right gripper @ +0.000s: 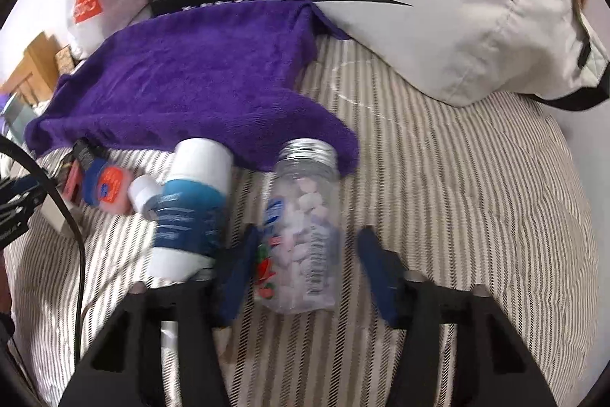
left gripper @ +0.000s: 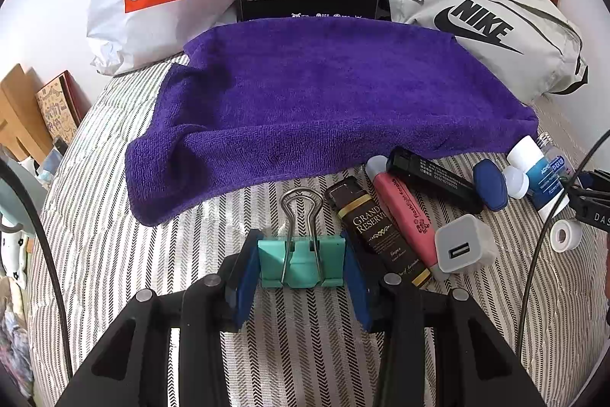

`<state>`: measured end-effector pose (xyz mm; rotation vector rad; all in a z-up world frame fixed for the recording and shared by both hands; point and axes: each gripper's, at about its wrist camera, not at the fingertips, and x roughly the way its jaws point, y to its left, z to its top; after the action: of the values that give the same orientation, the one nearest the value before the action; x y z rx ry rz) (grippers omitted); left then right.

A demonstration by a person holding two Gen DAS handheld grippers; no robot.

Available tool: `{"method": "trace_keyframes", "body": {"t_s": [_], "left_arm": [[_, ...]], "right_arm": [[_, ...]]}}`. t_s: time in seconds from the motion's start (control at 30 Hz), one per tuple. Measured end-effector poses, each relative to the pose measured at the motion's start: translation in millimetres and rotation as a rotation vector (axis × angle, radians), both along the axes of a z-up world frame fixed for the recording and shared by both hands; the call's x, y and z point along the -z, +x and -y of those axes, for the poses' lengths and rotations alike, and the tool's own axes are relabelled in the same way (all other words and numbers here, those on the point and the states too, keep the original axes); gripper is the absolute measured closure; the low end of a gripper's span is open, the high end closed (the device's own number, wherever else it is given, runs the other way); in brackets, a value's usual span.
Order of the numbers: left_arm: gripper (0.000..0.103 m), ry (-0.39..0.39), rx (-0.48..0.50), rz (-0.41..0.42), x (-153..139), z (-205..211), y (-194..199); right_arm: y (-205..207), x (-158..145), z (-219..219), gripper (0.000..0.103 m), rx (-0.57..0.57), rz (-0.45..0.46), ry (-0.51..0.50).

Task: Organize rigid objects
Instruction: 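Grasp the clear pill jar with the right tool while the left tool holds the clip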

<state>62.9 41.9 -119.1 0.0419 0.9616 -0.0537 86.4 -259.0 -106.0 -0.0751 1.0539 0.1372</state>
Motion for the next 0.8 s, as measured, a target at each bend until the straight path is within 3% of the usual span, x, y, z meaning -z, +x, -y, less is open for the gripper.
{"method": "trace_keyframes", "body": {"t_s": [0.1, 0.8], "left_arm": [[0.063, 0.001, 0.0, 0.0, 0, 1, 0], [0.064, -0.013, -0.011, -0.009, -7, -3, -7]], "right_arm": [[0, 0, -5, 0.062, -0.019, -0.004, -0.025], [-13, -10, 14, 0.062, 0.001, -0.001, 0.057]]}}
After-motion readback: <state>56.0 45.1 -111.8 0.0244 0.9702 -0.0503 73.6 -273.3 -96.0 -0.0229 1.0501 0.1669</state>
